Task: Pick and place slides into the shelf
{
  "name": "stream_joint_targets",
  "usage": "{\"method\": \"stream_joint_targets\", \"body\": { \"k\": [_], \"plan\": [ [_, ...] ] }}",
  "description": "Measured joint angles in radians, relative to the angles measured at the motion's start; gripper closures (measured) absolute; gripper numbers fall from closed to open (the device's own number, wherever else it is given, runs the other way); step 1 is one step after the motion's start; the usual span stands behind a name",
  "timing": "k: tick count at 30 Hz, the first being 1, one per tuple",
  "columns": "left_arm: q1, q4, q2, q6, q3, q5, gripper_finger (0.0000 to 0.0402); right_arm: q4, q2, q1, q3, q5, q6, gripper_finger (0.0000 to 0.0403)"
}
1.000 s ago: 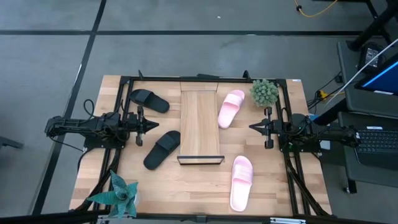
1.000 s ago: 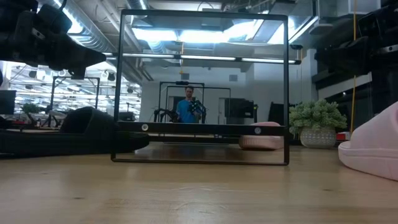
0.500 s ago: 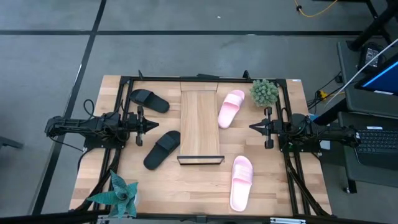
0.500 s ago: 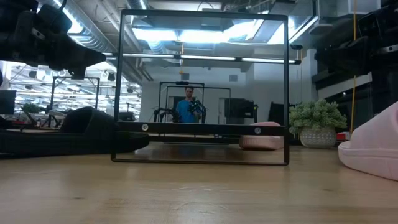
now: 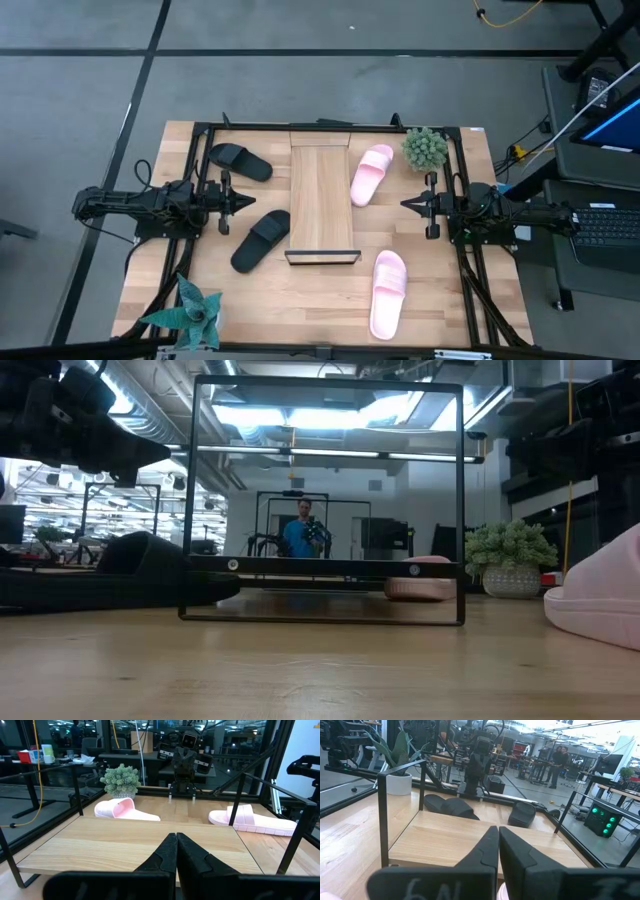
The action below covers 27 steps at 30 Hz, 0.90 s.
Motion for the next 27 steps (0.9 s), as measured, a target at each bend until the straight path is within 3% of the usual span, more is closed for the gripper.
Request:
{"method": "stream_joint_targets", "body": {
  "k": [9,17,27],
  "plan": [
    [0.0,0.0,0.0,0.0,0.0,0.0,0.0401,0.0,0.0,0.0,0.0,0.0,0.003,0.0386],
    [0.0,0.0,0.0,0.005,0.0,0.0,0.0401,0.001,0.0,0.0,0.0,-0.001,0.203,0.0386],
    [0.0,0.007,0.0,0.006,0.0,0.0,0.0401,0.001,0.0,0.0,0.0,-0.001,0.209,0.0386]
  ]
}}
